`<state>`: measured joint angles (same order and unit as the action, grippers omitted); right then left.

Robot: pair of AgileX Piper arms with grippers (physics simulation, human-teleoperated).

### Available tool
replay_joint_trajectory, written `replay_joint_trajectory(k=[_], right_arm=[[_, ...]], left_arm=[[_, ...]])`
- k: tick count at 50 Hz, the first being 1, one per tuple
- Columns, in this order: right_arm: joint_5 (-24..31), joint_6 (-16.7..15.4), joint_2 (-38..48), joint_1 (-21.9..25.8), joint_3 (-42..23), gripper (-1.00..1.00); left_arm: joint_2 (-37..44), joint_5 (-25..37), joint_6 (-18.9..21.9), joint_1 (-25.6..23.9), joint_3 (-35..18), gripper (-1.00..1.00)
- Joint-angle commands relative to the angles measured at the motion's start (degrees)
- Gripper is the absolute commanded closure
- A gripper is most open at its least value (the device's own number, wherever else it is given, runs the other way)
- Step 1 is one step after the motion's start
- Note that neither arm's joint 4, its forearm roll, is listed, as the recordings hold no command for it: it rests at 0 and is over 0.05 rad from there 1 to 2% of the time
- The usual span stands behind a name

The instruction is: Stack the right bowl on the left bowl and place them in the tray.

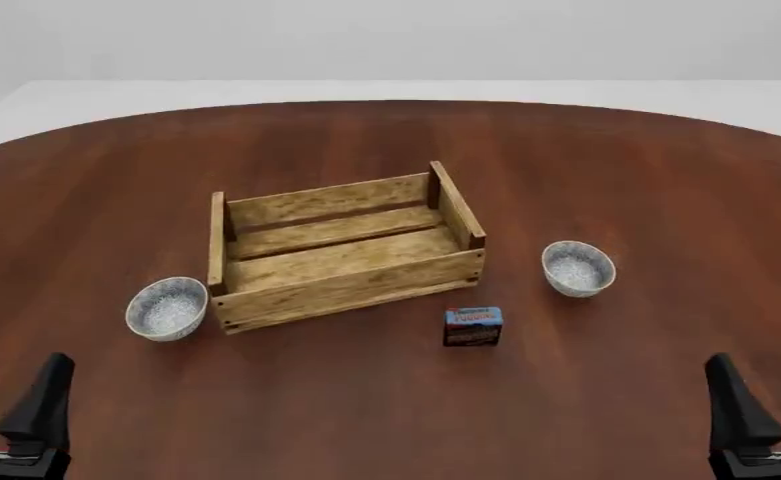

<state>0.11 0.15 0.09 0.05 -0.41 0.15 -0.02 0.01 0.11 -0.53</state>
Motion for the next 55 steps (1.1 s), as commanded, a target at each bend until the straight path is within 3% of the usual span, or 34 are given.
replay_joint_trajectory(k=[1, 4, 9, 13, 15, 17, 28, 30, 40, 45, 49, 50, 52, 55], right_arm=[[0.6, -0.6, 0.9, 0.8, -0.8, -1.00], [0.0, -1.8, 2.9, 0.8, -1.6, -1.00], [1.8, -1.1, 3.5, 1.6, -3.9, -1.00], [-0.3, -1.1, 10.5, -0.1, -5.7, -1.00], [-0.2, -0.7, 11.8, 0.6, -6.7, -1.00], [-1.3, 2.3, 16.8, 1.3, -7.9, -1.00], [3.9, -1.8, 24.2, -0.1, -16.6, -1.00], [5.6, -1.1, 26.5, 0.5, -18.8, -1.00], [10.7, -3.4, 34.7, -0.6, -27.8, -1.00], [13.3, -3.0, 38.4, -0.9, -31.8, -1.00], [14.4, -4.5, 41.7, -2.2, -34.5, -1.00], [15.4, -3.7, 49.0, -0.2, -37.6, -1.00], [15.8, -1.9, 51.3, 1.5, -38.7, -1.00], [15.9, -2.4, 53.8, 1.2, -40.4, -1.00]], left_arm=[[0.5, -0.5, 0.1, 0.4, 0.4, -1.00], [0.2, -0.3, 0.0, 0.4, 0.4, -1.00], [0.0, -0.2, -0.1, 0.4, 0.3, -1.00], [0.0, -0.2, -0.2, 0.5, 0.4, -1.00], [0.0, -0.2, -0.3, 0.5, 0.4, -1.00], [0.0, -0.2, -0.3, 0.4, 0.4, -1.00], [0.0, 0.0, -0.5, 0.1, 0.5, -1.00], [0.1, 0.0, -0.5, 0.3, 0.5, -1.00], [1.3, -0.4, -0.1, -0.4, 0.5, -1.00], [1.8, -0.7, -0.3, -0.5, 0.5, -1.00], [2.8, -1.3, -0.7, -1.3, 0.5, -1.00], [5.2, -3.2, -0.9, -1.4, 0.5, -1.00], [6.6, -4.3, -0.9, -1.2, 0.5, -1.00], [6.9, -4.4, -0.7, -1.2, 0.5, -1.00]])
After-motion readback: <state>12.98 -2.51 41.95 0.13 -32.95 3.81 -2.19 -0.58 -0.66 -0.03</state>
